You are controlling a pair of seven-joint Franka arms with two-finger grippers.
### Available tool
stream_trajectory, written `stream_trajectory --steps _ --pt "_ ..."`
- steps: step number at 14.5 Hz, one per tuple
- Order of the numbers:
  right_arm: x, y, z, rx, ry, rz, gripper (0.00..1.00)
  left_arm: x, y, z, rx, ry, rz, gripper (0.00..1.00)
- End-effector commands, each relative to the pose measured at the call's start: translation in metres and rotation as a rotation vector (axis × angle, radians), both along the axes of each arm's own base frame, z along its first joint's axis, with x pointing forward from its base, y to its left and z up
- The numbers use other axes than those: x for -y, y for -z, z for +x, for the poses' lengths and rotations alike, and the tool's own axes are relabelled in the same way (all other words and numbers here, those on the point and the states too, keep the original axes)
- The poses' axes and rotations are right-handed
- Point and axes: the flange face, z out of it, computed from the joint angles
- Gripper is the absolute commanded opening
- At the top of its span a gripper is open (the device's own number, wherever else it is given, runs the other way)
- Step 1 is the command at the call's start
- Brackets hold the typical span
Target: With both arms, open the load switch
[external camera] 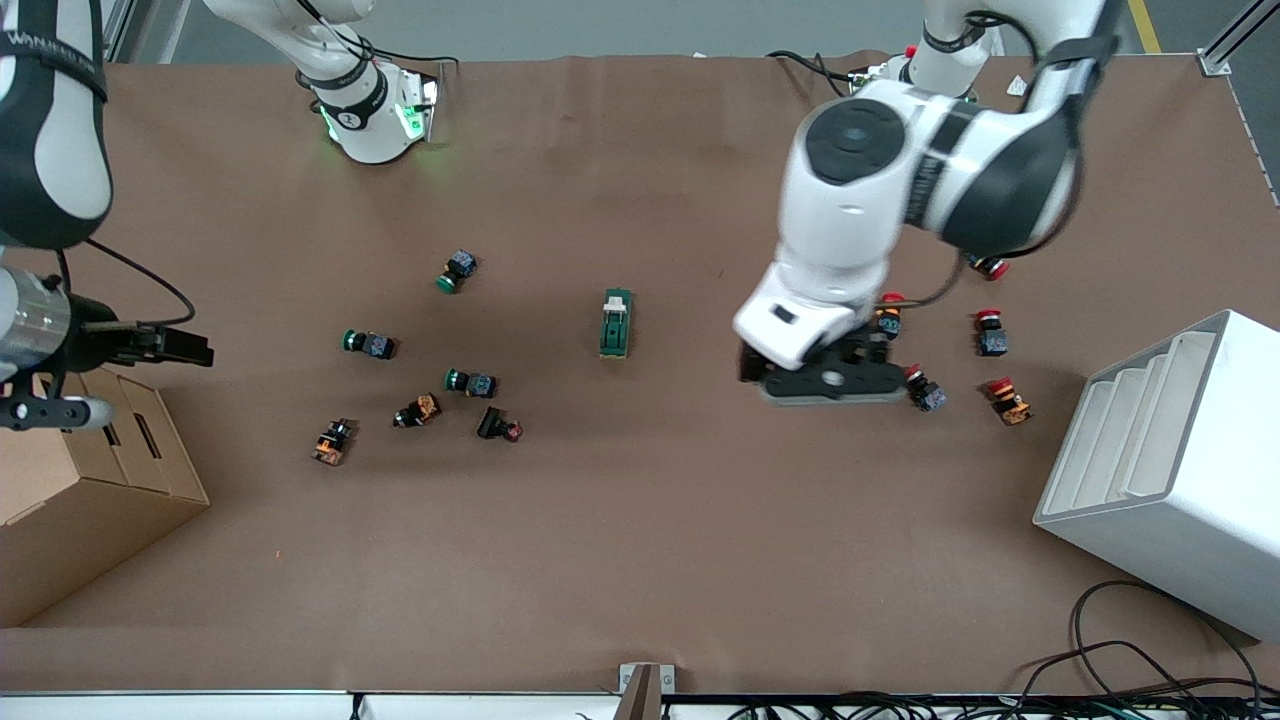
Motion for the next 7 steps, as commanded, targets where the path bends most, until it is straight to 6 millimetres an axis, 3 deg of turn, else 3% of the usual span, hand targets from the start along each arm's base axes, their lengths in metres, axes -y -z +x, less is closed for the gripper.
stream_trajectory --steps 1,4,7 --pt "-0.001 -0.02 -0.041 0.025 0.001 -0.01 1.0 -0.051 -0.036 0.002 -0.03 0.016 0.03 1.0" --pt "0.0 -0.022 -0.063 0.053 0.002 -0.008 1.0 -0.101 -0.072 -0.002 -0.05 0.031 0.046 1.0" --pt "-0.002 -0.039 -0.082 0.056 0.001 -0.007 1.0 -0.167 -0.105 -0.008 -0.094 0.009 0.002 1.0"
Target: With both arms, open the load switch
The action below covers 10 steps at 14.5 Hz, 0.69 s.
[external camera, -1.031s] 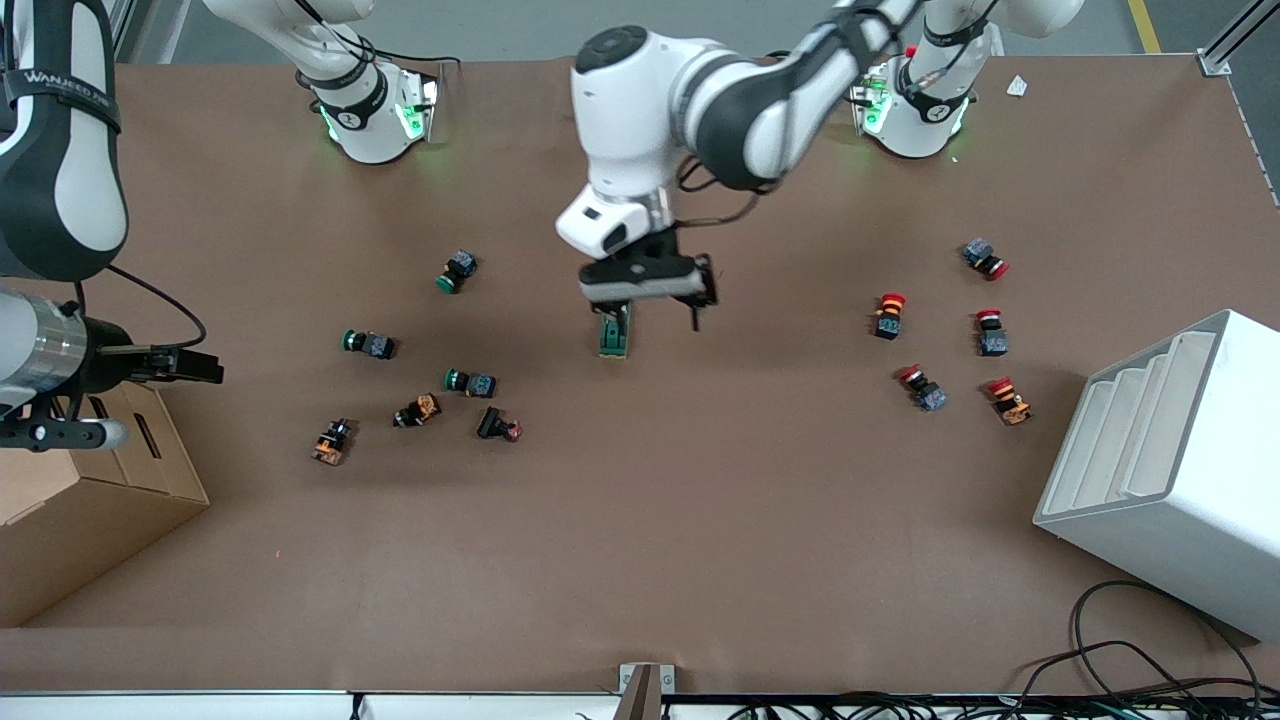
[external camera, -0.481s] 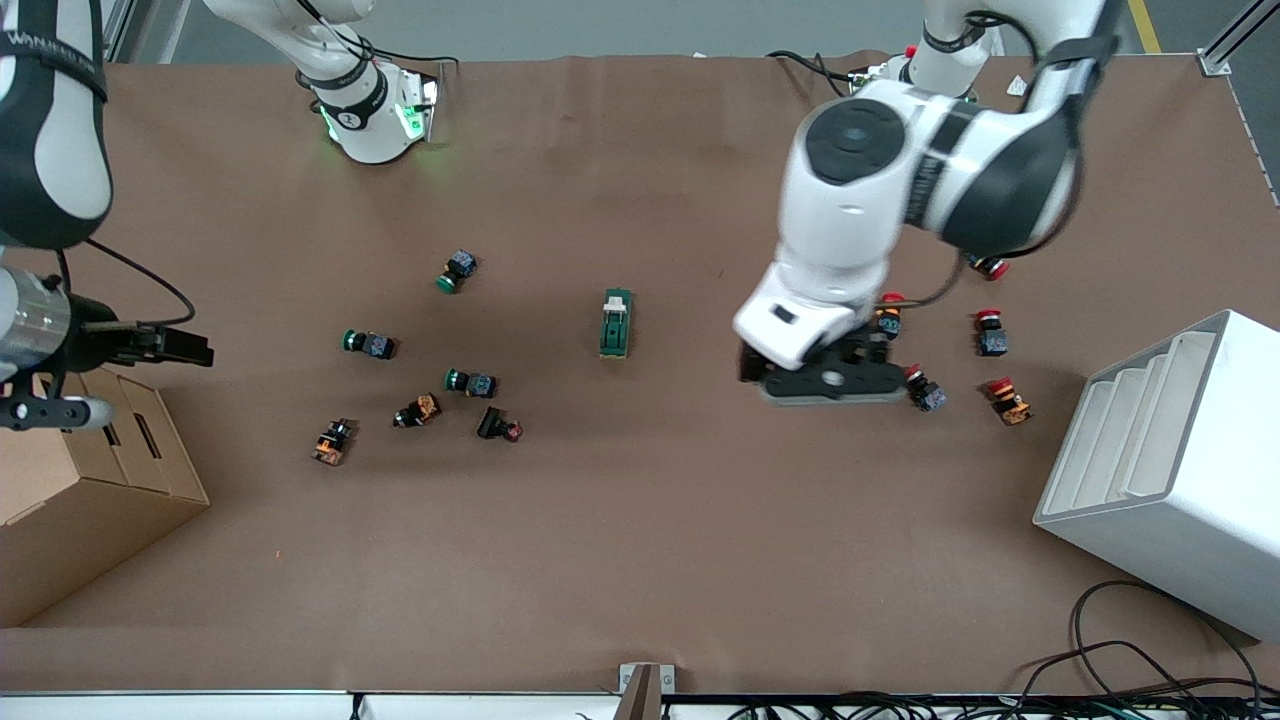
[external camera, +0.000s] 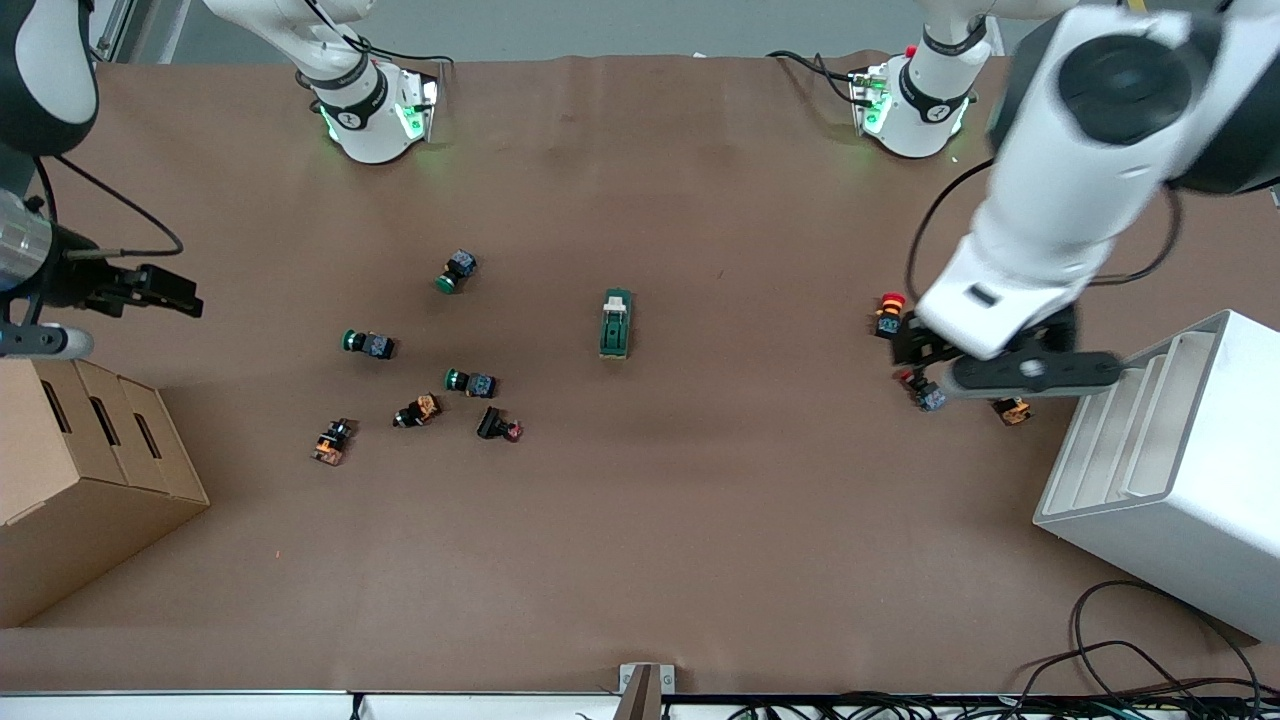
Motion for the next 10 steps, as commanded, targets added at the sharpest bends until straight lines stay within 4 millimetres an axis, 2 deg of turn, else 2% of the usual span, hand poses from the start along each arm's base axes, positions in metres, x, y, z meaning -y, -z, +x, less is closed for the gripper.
stream_trajectory --steps 1,2,3,6,9,10 --pt "-0.002 -0.017 -0.034 0.024 -0.001 -0.01 1.0 -0.052 -0.03 -0.015 -0.045 0.015 -0.03 1.0" --pt "-0.002 -0.022 -0.042 0.031 -0.001 -0.009 1.0 -0.07 -0.036 -0.019 -0.066 0.023 -0.033 1.0" --pt "-0.002 -0.026 -0.05 0.035 0.001 -0.009 1.0 -0.079 -0.044 -0.027 -0.078 0.041 -0.051 1.0" --pt "-0.001 -0.04 -0.075 0.044 0.003 -0.007 1.0 -0.121 -0.047 -0.059 -0.114 -0.006 -0.135 1.0" --pt "-0.004 -0.061 -0.082 0.028 -0.004 -0.009 1.0 -0.136 -0.047 -0.094 -0.137 0.034 -0.128 1.0" --pt "-0.006 -0.069 -0.084 0.026 -0.007 -0.009 1.0 -0.135 -0.046 -0.103 -0.142 0.036 -0.137 1.0"
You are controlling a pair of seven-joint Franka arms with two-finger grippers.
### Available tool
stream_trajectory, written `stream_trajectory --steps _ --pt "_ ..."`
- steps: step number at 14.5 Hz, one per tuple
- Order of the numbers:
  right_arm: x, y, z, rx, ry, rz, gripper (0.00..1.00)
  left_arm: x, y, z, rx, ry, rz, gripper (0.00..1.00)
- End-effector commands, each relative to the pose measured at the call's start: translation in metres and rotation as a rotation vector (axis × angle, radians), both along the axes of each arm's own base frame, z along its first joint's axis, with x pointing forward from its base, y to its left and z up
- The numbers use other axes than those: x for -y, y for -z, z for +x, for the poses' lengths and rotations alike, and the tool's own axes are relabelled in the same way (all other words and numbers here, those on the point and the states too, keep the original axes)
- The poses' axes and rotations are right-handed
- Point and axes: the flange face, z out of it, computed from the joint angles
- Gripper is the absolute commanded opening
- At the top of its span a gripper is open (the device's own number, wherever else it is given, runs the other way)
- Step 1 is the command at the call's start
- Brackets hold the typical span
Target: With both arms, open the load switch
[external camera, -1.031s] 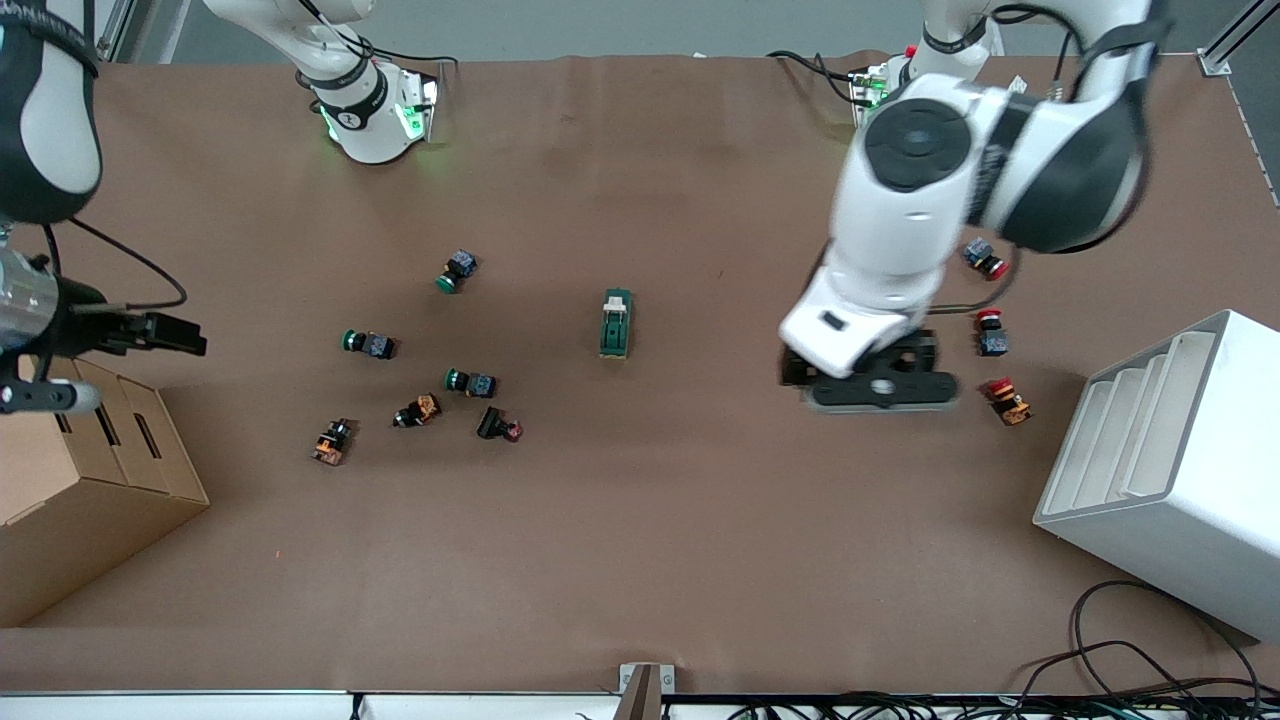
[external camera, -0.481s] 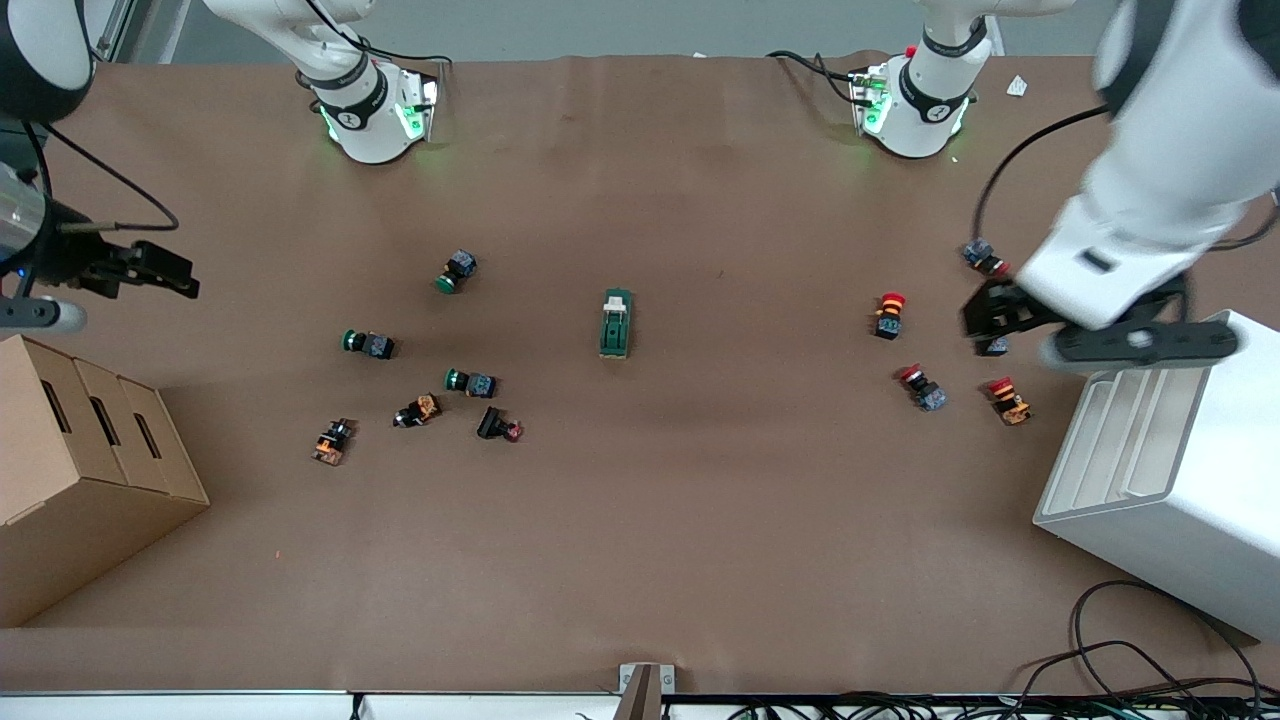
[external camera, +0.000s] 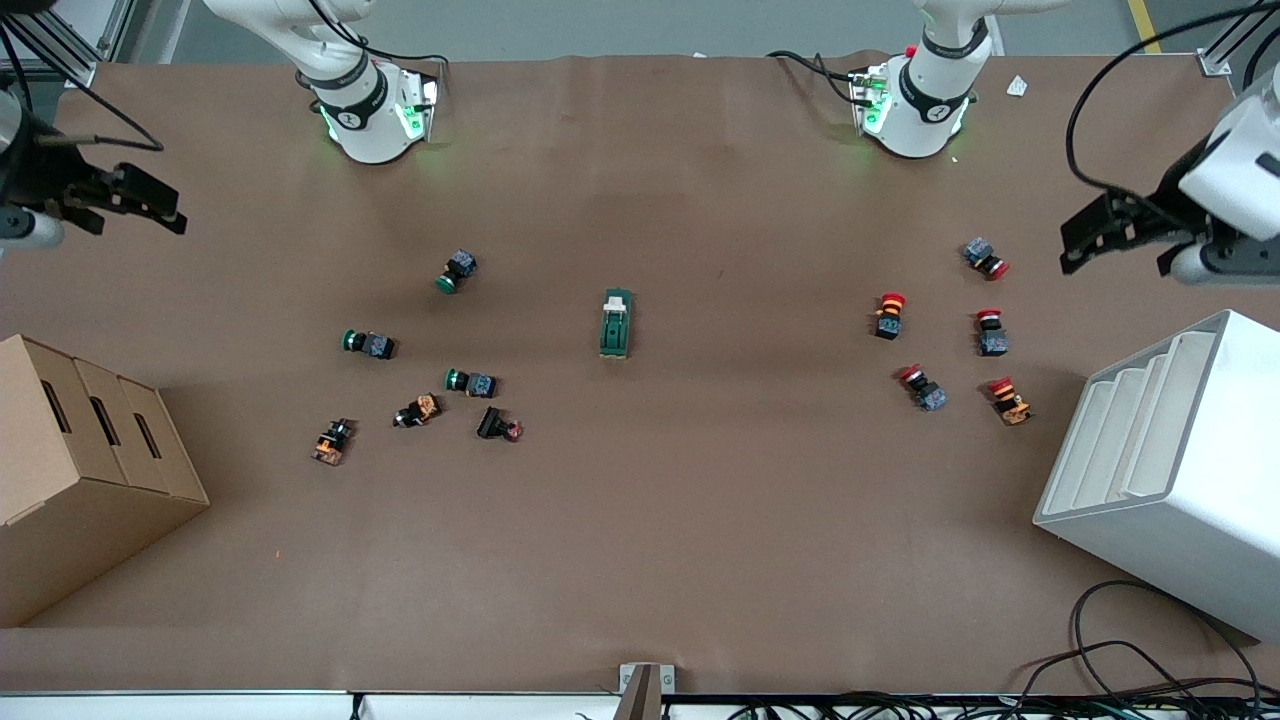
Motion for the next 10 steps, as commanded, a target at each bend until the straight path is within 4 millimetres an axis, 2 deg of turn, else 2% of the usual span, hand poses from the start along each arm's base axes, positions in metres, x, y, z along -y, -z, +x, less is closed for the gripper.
stream_trajectory --steps 1,4,6,7,10 --pt "-0.005 -0.015 -0.009 -0.005 -0.005 -0.015 1.0 0.001 0.003 -0.039 -0.014 0.023 -0.013 1.0" --pt "0.001 -0.031 -0.014 -0.008 0.005 -0.013 1.0 -0.002 -0.001 -0.041 -0.02 0.032 -0.014 1.0" --pt "-0.001 -0.053 -0.017 0.01 0.002 -0.016 1.0 -0.002 -0.004 -0.039 -0.014 0.065 -0.014 1.0" --pt "0.0 -0.062 -0.013 0.03 -0.002 -0.019 1.0 -0.003 -0.004 -0.038 -0.012 0.066 -0.014 1.0" --pt "0.004 -0.061 0.007 0.028 -0.001 -0.014 1.0 -0.002 -0.008 -0.034 -0.003 0.064 -0.015 1.0"
